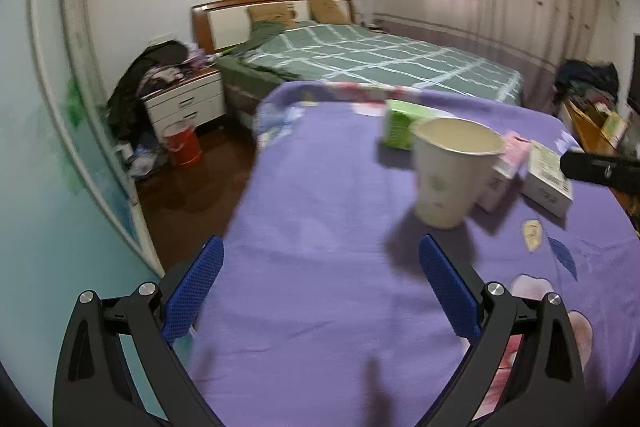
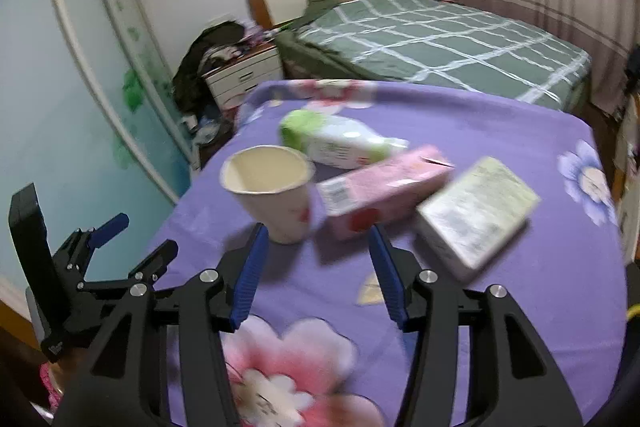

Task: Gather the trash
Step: 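Reach the right gripper to the paper cup and grasp its rim, then carry the paper cup over the bin and open the right gripper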

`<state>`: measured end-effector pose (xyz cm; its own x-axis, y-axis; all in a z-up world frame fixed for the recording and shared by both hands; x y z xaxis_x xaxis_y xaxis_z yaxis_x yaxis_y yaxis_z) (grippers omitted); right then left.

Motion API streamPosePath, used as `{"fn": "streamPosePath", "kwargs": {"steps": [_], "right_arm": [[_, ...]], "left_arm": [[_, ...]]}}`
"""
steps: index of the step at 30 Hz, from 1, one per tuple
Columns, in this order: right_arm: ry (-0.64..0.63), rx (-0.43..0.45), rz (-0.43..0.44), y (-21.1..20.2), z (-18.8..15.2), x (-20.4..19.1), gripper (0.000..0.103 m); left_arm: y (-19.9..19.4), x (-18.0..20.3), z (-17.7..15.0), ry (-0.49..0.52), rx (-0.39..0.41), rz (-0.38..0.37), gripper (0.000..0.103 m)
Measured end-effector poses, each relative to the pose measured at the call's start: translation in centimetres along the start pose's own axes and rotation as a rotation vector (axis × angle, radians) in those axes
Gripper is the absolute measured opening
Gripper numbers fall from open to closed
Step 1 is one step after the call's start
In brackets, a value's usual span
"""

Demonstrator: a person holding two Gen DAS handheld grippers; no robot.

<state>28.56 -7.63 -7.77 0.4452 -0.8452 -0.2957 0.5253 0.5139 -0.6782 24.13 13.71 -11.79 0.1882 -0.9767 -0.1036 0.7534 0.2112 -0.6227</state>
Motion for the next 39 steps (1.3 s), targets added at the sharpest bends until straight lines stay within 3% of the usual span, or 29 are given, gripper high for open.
{"fn": "streamPosePath", "kwargs": {"steps": [4,7,13,18,21,25,34,39], "right_arm": [[-0.045,-0.031,0.032,3.1,0.7,-2.3,0.065],[-0.057,-0.03,0.004,4.8,1.3,-2.7,0.077],[-0.071,-0.031,-0.047,7.5,2.6,-3.3,0.082],[-0.05,-0.058,-0.105,9.5,3.2,-2.8,0.082],[-0.034,-0.067,-0.119,10.1,3.1,-2.2,0.067],[-0.017,-0.057,-0.102,9.4,3.2,-1.9,0.057],[0.02,0.019,-0.045,3.8,2.8,-1.4,0.057],[0.039,0.053,-0.055,-0.4,1.3,0.2,0.058]], "left_arm": [[0.2,-2.0,-0.2,-0.037,-0.007,0.003,0.096],[0.2,-2.5,-0.4,-0.036,-0.008,-0.008,0.096],[0.3,-2.1,0.0,-0.036,-0.003,-0.033,0.096],[0.0,-2.5,-0.2,-0.051,-0.002,-0.041,0.096],[-0.3,-2.9,-0.3,-0.057,-0.004,-0.045,0.096],[-0.3,-3.0,-0.3,-0.058,-0.008,-0.047,0.096],[-0.1,-2.3,0.2,-0.041,-0.008,-0.057,0.096],[-0.4,-1.2,0.5,-0.02,-0.003,-0.071,0.096]]}}
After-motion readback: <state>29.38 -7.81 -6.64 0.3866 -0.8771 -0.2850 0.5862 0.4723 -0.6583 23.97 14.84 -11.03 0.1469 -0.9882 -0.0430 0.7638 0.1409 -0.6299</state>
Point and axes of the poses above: each gripper's, at about its wrist camera, not at the fingertips, and y roughly the way its jaws point, x to its right, z to its top, the point moved 4 cm from there along y, roughly the way its jaws point, and after that the axes turned 7 degrees about z, right-handed, at the moved point
